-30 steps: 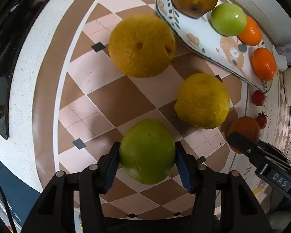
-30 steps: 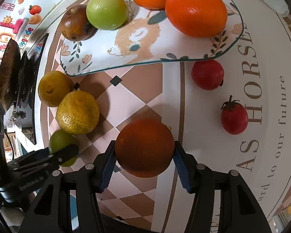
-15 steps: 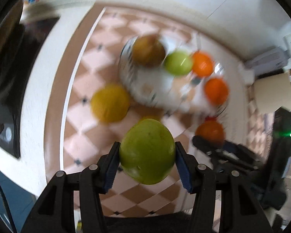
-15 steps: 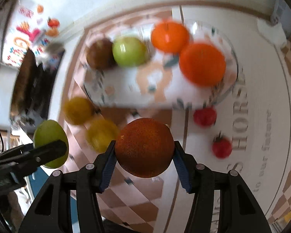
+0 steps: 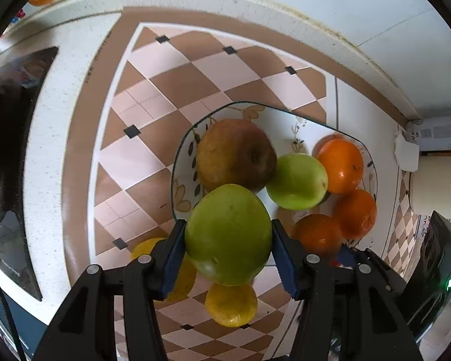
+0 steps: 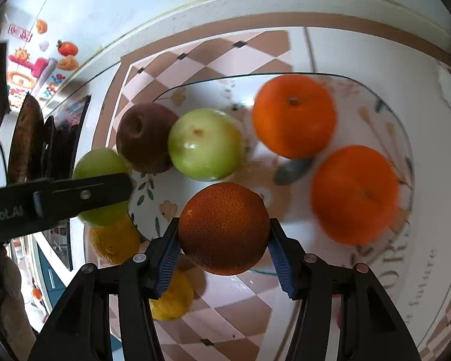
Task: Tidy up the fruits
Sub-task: 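Place the green apple on the plate with the left tool while the right tool places the dark fruit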
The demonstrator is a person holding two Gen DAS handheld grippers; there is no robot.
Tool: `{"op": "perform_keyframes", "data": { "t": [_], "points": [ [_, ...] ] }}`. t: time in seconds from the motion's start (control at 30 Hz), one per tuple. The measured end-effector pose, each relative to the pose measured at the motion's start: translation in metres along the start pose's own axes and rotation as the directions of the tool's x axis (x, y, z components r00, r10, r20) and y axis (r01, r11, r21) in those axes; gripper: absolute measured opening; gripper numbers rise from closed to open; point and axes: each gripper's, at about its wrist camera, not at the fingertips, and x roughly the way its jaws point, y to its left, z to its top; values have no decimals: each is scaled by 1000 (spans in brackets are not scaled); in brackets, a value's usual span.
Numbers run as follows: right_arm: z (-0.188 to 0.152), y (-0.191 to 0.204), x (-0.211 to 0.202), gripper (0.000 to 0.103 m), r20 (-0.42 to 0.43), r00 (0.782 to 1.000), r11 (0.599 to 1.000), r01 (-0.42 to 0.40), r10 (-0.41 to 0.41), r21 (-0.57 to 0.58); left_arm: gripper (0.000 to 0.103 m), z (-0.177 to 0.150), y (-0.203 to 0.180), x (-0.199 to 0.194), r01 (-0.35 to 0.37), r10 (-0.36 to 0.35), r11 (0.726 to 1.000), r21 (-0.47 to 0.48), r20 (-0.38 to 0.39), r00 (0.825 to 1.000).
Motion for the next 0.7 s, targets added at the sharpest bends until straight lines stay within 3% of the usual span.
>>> {"op": "perform_keyframes", "data": {
  "t": [0.37, 0.47, 0.53, 0.6, 0.7],
  "points": [
    [2, 10, 21, 59, -53, 997, 999, -48, 48, -3, 52, -3, -3, 25, -21, 22, 1000, 9, -91, 996],
    [1, 6, 18, 72, -68, 997, 999, -37, 37, 10, 53, -4, -4, 23, -16, 16, 1000, 5, -86, 996],
    [-1, 3, 14, 85, -77, 997, 1000, -22, 23, 7, 58, -5, -6, 17, -22, 23, 1000, 20, -65, 998],
    [-5, -2, 7, 85, -73, 997, 1000, -15, 15, 7, 73, -9, -10, 11, -38, 41, 998, 50, -49, 998],
    [-11, -6, -7, 85, -58, 998, 999, 37, -37, -8, 80, -16, -12, 2, -54, 56, 996, 72, -31, 998]
  ]
}}
